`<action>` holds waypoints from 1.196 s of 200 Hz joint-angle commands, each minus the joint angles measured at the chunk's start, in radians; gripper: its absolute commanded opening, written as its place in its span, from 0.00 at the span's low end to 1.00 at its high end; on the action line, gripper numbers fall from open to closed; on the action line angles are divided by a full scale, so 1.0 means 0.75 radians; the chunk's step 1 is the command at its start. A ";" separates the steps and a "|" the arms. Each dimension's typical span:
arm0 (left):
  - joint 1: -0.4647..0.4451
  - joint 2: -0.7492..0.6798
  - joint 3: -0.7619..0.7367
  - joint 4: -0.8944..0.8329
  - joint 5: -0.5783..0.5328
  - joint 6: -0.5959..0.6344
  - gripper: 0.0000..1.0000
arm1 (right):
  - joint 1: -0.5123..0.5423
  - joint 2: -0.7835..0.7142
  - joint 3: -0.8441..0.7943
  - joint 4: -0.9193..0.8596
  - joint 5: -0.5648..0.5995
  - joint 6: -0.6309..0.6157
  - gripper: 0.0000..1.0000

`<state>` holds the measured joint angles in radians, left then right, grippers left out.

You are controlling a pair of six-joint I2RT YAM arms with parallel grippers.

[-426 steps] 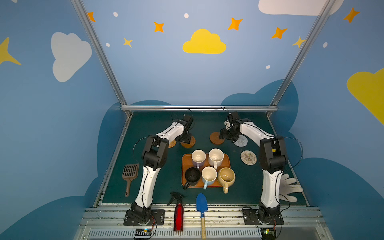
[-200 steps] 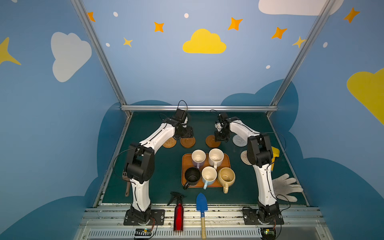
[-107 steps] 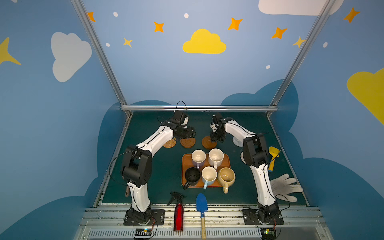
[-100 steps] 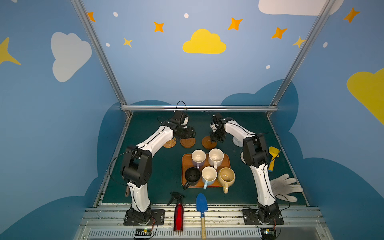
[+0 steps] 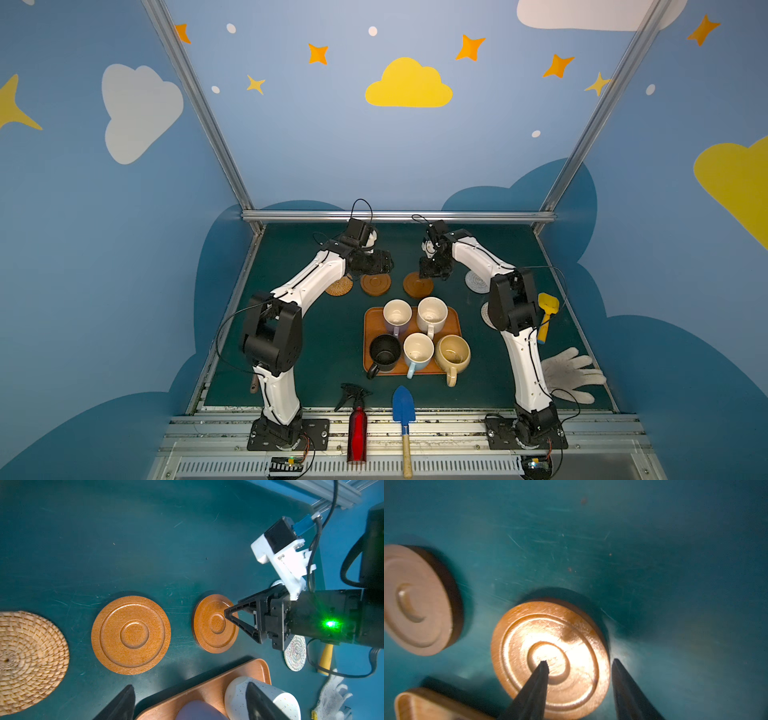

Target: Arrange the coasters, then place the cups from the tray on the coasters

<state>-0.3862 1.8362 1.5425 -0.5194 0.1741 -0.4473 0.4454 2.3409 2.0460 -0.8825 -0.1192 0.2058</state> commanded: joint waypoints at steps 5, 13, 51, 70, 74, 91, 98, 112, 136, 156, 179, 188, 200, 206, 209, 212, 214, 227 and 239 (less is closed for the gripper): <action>0.004 -0.093 0.009 -0.005 -0.005 -0.005 0.93 | -0.018 -0.156 0.022 -0.047 0.015 0.021 0.57; 0.005 -0.107 -0.002 -0.003 0.023 -0.006 1.00 | -0.027 -0.204 -0.021 -0.024 0.018 0.031 0.62; -0.046 -0.180 -0.008 -0.003 0.116 -0.007 1.00 | -0.117 -0.458 -0.271 0.109 0.028 0.062 0.90; -0.125 -0.187 0.034 -0.007 0.133 0.028 1.00 | -0.183 -0.520 -0.324 0.076 0.036 0.030 0.90; -0.144 -0.184 0.049 -0.010 0.140 0.036 1.00 | -0.195 -0.529 -0.335 0.066 0.044 0.022 0.90; -0.201 -0.140 0.104 0.004 0.201 0.035 1.00 | -0.246 -0.570 -0.409 0.081 0.065 -0.012 0.90; -0.213 -0.116 0.124 0.019 0.233 0.019 1.00 | -0.270 -0.587 -0.442 0.105 0.061 -0.022 0.90; -0.253 -0.061 0.161 0.036 0.265 0.011 1.00 | -0.321 -0.593 -0.495 0.125 0.052 -0.038 0.90; -0.312 0.024 0.251 -0.011 0.195 0.014 1.00 | -0.402 -0.543 -0.514 0.110 0.078 -0.072 0.89; -0.341 0.077 0.297 -0.020 0.179 0.027 1.00 | -0.458 -0.492 -0.519 0.108 0.134 -0.080 0.88; -0.368 0.166 0.413 -0.122 0.179 0.053 1.00 | -0.524 -0.395 -0.470 0.062 0.091 -0.086 0.88; -0.385 0.198 0.468 -0.176 0.143 0.076 1.00 | -0.535 -0.369 -0.453 0.048 0.105 -0.094 0.88; -0.406 0.235 0.529 -0.231 0.088 0.112 1.00 | -0.548 -0.345 -0.452 0.051 0.117 -0.102 0.87; -0.411 0.246 0.549 -0.243 0.043 0.119 1.00 | -0.554 -0.332 -0.452 0.058 0.120 -0.104 0.87; -0.415 0.253 0.556 -0.245 0.036 0.122 1.00 | -0.557 -0.326 -0.452 0.063 0.118 -0.107 0.87; -0.414 0.256 0.561 -0.246 0.034 0.122 1.00 | -0.561 -0.321 -0.449 0.065 0.118 -0.112 0.87; -0.415 0.260 0.565 -0.247 0.034 0.123 1.00 | -0.564 -0.313 -0.446 0.063 0.115 -0.113 0.87; -0.416 0.278 0.581 -0.237 0.037 0.122 1.00 | -0.583 -0.274 -0.407 0.038 0.098 -0.116 0.85; -0.418 0.301 0.598 -0.232 0.044 0.124 1.00 | -0.594 -0.250 -0.394 0.044 0.078 -0.113 0.83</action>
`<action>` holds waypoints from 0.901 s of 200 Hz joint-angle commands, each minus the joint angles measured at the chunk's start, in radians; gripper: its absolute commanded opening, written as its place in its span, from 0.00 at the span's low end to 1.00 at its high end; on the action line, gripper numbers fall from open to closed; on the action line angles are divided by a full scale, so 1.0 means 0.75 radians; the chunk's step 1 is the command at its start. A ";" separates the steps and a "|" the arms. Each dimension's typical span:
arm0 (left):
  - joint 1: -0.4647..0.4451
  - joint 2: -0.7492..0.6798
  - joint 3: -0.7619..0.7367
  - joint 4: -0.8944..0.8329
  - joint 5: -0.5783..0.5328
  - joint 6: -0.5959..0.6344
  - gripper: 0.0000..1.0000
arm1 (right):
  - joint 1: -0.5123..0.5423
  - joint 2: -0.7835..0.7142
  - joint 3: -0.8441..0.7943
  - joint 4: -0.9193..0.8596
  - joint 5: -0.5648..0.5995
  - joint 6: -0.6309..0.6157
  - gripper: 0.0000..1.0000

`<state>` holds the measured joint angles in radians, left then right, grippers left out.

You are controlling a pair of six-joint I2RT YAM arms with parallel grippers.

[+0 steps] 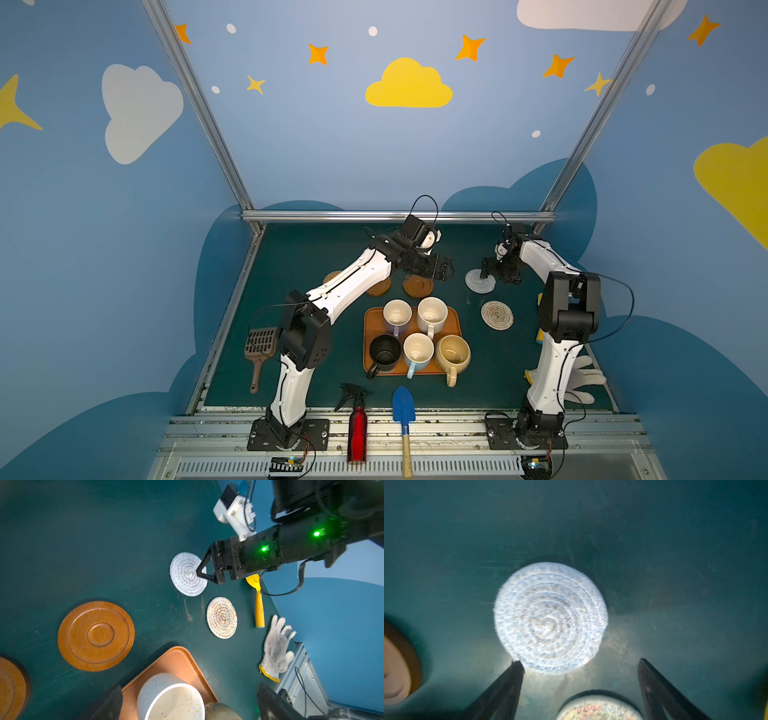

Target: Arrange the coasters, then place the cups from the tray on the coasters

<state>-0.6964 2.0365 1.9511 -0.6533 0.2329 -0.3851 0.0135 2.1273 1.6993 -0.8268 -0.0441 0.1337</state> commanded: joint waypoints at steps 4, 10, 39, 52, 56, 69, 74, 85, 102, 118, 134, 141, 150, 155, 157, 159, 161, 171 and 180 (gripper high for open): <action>-0.005 0.045 0.066 -0.058 -0.028 0.045 1.00 | -0.018 0.040 0.066 -0.022 -0.023 -0.015 0.83; -0.004 0.061 0.087 -0.071 -0.020 0.056 1.00 | -0.018 0.047 0.062 -0.013 -0.028 -0.015 0.83; -0.002 0.107 0.149 -0.128 -0.012 0.094 1.00 | -0.006 0.089 0.070 -0.012 -0.066 -0.015 0.81; -0.001 0.105 0.137 -0.124 -0.011 0.092 1.00 | -0.003 0.108 0.079 -0.013 -0.060 -0.022 0.80; -0.003 0.103 0.131 -0.119 -0.008 0.090 1.00 | -0.004 0.115 0.085 -0.014 -0.057 -0.025 0.80; -0.002 0.096 0.114 -0.109 -0.008 0.086 1.00 | -0.004 0.142 0.114 -0.017 -0.038 -0.041 0.79; -0.002 0.094 0.112 -0.109 -0.008 0.087 1.00 | -0.004 0.154 0.131 -0.022 -0.027 -0.045 0.79; -0.002 0.086 0.101 -0.116 -0.008 0.095 1.00 | -0.010 0.188 0.170 -0.040 -0.022 -0.051 0.78; 0.002 0.069 0.089 -0.127 -0.024 0.099 1.00 | -0.002 0.226 0.212 -0.071 -0.025 -0.065 0.75; 0.008 0.053 0.068 -0.124 -0.043 0.091 1.00 | 0.012 0.226 0.198 -0.061 -0.030 -0.075 0.74; 0.015 0.038 0.040 -0.100 -0.041 0.080 1.00 | 0.024 0.213 0.166 -0.037 -0.052 -0.091 0.73; 0.018 0.035 0.029 -0.090 -0.034 0.071 1.00 | 0.029 0.212 0.162 -0.043 -0.055 -0.093 0.72; 0.017 0.030 0.021 -0.081 -0.025 0.066 1.00 | 0.035 0.212 0.159 -0.056 -0.061 -0.094 0.71; 0.021 0.027 0.018 -0.080 -0.022 0.066 1.00 | 0.037 0.211 0.156 -0.059 -0.062 -0.095 0.70; 0.022 0.028 0.016 -0.079 -0.022 0.064 1.00 | 0.039 0.210 0.153 -0.059 -0.062 -0.095 0.69; 0.022 0.028 0.016 -0.080 -0.022 0.064 1.00 | 0.041 0.210 0.151 -0.059 -0.060 -0.096 0.69; 0.022 0.027 0.014 -0.080 -0.023 0.064 1.00 | 0.043 0.209 0.149 -0.058 -0.058 -0.096 0.69; 0.022 0.021 0.009 -0.078 -0.030 0.060 1.00 | 0.052 0.204 0.141 -0.053 -0.054 -0.096 0.68; 0.024 0.017 0.003 -0.077 -0.036 0.061 1.00 | 0.060 0.200 0.136 -0.048 -0.057 -0.097 0.67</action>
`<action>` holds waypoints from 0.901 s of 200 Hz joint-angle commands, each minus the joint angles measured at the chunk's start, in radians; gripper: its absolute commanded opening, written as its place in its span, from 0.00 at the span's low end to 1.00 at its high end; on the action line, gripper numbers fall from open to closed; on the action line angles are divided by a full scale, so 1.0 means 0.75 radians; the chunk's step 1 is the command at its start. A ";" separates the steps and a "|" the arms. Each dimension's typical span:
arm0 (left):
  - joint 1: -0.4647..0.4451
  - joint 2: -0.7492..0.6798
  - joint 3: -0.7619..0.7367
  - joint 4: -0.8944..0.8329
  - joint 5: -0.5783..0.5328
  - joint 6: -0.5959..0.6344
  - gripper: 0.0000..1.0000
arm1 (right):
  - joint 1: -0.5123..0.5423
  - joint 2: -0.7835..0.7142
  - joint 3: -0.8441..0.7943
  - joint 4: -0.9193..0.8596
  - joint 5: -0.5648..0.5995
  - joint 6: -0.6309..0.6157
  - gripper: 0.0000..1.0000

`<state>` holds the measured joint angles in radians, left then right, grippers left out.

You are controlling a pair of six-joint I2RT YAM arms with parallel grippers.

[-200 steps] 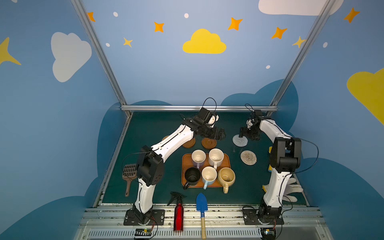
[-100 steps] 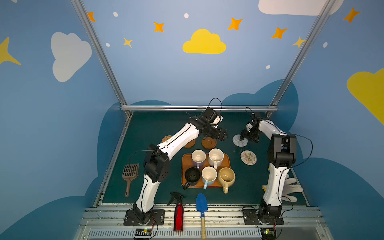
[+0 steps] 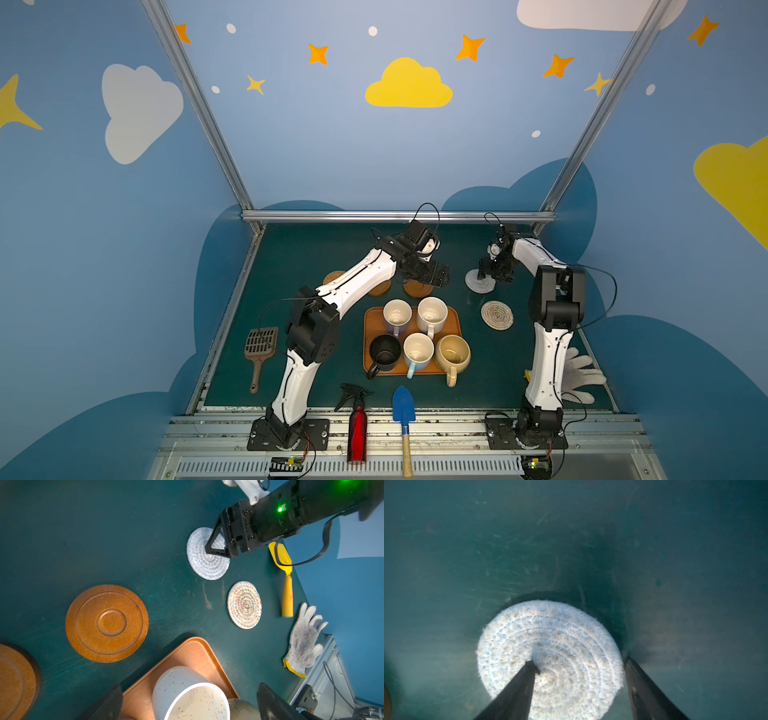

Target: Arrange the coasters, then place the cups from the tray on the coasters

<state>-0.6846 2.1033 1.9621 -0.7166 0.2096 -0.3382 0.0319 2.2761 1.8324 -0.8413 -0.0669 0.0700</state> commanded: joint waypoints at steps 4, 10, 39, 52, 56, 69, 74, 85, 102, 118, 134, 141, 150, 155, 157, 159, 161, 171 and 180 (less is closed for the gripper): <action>0.011 -0.076 -0.017 0.008 -0.007 -0.005 1.00 | 0.039 0.001 -0.042 -0.025 -0.025 -0.013 0.67; 0.013 -0.078 -0.019 0.008 -0.008 -0.004 1.00 | 0.047 0.001 -0.041 -0.022 -0.021 -0.018 0.66; 0.025 -0.110 -0.053 0.013 -0.010 -0.007 1.00 | 0.075 0.014 -0.021 -0.054 -0.010 -0.028 0.60; 0.030 -0.134 -0.093 0.041 -0.018 -0.019 1.00 | 0.090 0.006 -0.035 -0.048 0.001 -0.030 0.60; 0.032 -0.141 -0.105 0.053 -0.018 -0.023 1.00 | 0.094 0.004 -0.037 -0.048 0.001 -0.031 0.60; 0.043 -0.158 -0.132 0.073 -0.022 -0.042 1.00 | 0.109 -0.002 -0.052 -0.042 -0.003 -0.025 0.60; 0.045 -0.159 -0.137 0.074 -0.020 -0.046 1.00 | 0.117 -0.003 -0.056 -0.041 -0.005 -0.024 0.60; 0.051 -0.160 -0.143 0.072 -0.029 -0.063 1.00 | 0.135 -0.007 -0.068 -0.036 0.002 -0.025 0.60; 0.053 -0.179 -0.166 0.077 -0.097 -0.107 1.00 | 0.165 -0.016 -0.091 -0.036 0.016 -0.020 0.60; 0.060 -0.198 -0.193 0.104 -0.086 -0.116 1.00 | 0.187 -0.029 -0.114 -0.037 0.034 0.004 0.60; 0.062 -0.206 -0.195 0.107 -0.071 -0.119 1.00 | 0.206 -0.045 -0.143 -0.028 0.035 0.014 0.60; 0.061 -0.205 -0.191 0.104 -0.069 -0.118 1.00 | 0.214 -0.050 -0.152 -0.029 0.046 0.022 0.60; 0.061 -0.208 -0.190 0.100 -0.074 -0.122 1.00 | 0.219 -0.054 -0.158 -0.032 0.052 0.033 0.61; 0.060 -0.211 -0.191 0.102 -0.080 -0.127 1.00 | 0.219 -0.059 -0.166 -0.027 0.050 0.040 0.61; 0.060 -0.211 -0.192 0.102 -0.081 -0.129 1.00 | 0.219 -0.059 -0.169 -0.025 0.047 0.045 0.61; 0.061 -0.213 -0.192 0.104 -0.083 -0.131 1.00 | 0.218 -0.061 -0.172 -0.021 0.042 0.047 0.61; 0.060 -0.214 -0.194 0.104 -0.083 -0.131 1.00 | 0.218 -0.062 -0.175 -0.017 0.037 0.046 0.61; 0.061 -0.217 -0.197 0.109 -0.077 -0.137 1.00 | 0.221 -0.069 -0.185 -0.007 0.017 0.057 0.61; 0.060 -0.217 -0.195 0.106 -0.073 -0.138 1.00 | 0.228 -0.071 -0.185 -0.007 0.017 0.060 0.61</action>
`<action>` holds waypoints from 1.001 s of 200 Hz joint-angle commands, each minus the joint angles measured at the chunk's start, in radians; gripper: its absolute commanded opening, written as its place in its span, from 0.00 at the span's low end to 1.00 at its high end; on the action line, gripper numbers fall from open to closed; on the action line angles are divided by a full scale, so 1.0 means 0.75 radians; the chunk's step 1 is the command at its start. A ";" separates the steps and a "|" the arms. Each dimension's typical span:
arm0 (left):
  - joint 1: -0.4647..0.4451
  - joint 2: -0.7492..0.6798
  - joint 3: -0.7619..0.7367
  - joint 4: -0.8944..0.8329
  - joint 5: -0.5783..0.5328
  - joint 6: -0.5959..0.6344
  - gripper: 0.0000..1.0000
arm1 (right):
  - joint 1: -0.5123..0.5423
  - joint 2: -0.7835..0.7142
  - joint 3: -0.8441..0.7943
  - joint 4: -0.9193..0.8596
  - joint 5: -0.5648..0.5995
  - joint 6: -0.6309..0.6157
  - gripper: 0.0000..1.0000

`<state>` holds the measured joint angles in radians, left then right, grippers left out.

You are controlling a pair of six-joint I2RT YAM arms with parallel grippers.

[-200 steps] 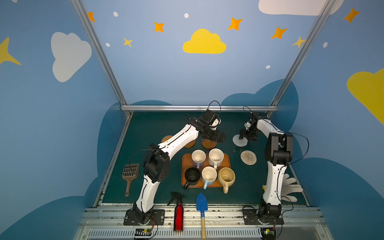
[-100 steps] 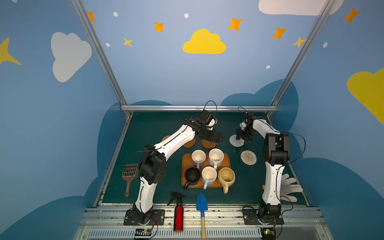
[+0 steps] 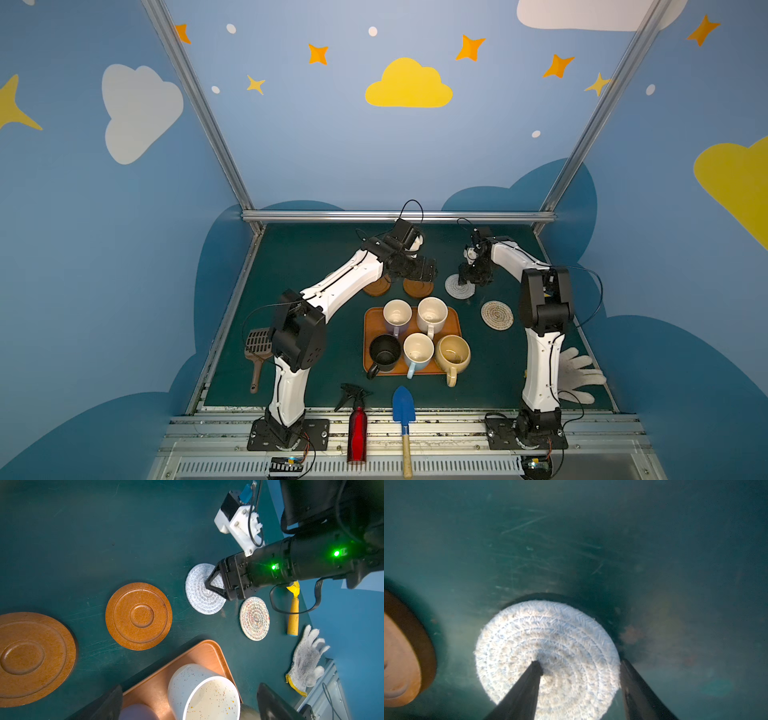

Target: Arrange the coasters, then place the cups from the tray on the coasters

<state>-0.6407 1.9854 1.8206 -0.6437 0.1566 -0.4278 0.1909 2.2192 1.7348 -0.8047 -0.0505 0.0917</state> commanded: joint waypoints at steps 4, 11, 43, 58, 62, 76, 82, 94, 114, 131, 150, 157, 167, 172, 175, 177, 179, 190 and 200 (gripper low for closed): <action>0.001 -0.062 -0.006 0.008 -0.004 -0.019 1.00 | 0.020 0.004 -0.053 -0.056 -0.002 0.030 0.61; -0.001 -0.063 -0.006 0.006 -0.006 -0.021 1.00 | 0.025 0.003 -0.051 -0.057 0.002 0.035 0.61; -0.001 -0.075 -0.029 0.021 -0.006 -0.026 1.00 | 0.030 0.020 -0.026 -0.044 -0.018 0.051 0.61; -0.001 -0.078 -0.032 0.024 -0.004 -0.029 1.00 | 0.032 0.037 0.005 -0.058 -0.023 0.059 0.61; -0.001 -0.075 -0.034 0.025 -0.004 -0.029 1.00 | 0.033 0.042 0.010 -0.060 -0.027 0.059 0.61; -0.001 -0.074 -0.036 0.028 -0.002 -0.028 1.00 | 0.035 0.053 0.023 -0.055 -0.041 0.068 0.61; -0.001 -0.074 -0.036 0.025 -0.002 -0.027 1.00 | 0.037 0.059 0.035 -0.067 -0.035 0.068 0.61; 0.000 -0.072 -0.038 0.024 -0.003 -0.028 1.00 | 0.036 0.059 0.037 -0.066 -0.024 0.074 0.61; -0.001 -0.076 -0.045 0.024 -0.004 -0.026 1.00 | 0.033 0.048 0.042 -0.054 -0.039 0.082 0.61; -0.001 -0.074 -0.043 0.028 -0.001 -0.028 1.00 | 0.038 0.047 0.080 -0.083 -0.033 0.085 0.63; -0.001 -0.076 -0.034 0.025 0.000 -0.027 1.00 | 0.038 0.014 0.092 -0.086 -0.032 0.092 0.66; -0.001 -0.076 -0.030 0.022 -0.003 -0.023 1.00 | 0.038 -0.004 0.095 -0.086 -0.032 0.095 0.68; 0.001 -0.077 -0.021 0.012 -0.011 -0.018 1.00 | 0.038 -0.031 0.101 -0.091 -0.025 0.098 0.71; 0.001 -0.076 -0.016 0.007 -0.015 -0.015 1.00 | 0.038 -0.044 0.105 -0.094 -0.020 0.098 0.72; 0.001 -0.076 -0.014 0.006 -0.017 -0.015 1.00 | 0.038 -0.053 0.108 -0.098 -0.010 0.098 0.72; 0.001 -0.075 -0.014 0.005 -0.018 -0.015 1.00 | 0.038 -0.058 0.110 -0.100 -0.003 0.098 0.73; 0.001 -0.076 -0.011 0.004 -0.018 -0.013 1.00 | 0.038 -0.065 0.113 -0.103 0.004 0.100 0.73; 0.002 -0.076 -0.004 0.000 -0.015 -0.008 1.00 | 0.036 -0.099 0.128 -0.116 0.030 0.098 0.76; 0.004 -0.073 0.008 -0.005 -0.009 -0.003 1.00 | 0.034 -0.133 0.140 -0.131 0.063 0.097 0.77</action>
<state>-0.6415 1.9606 1.7973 -0.6281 0.1532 -0.4454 0.2138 2.2181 1.7969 -0.8566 -0.0547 0.1566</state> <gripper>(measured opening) 0.998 0.756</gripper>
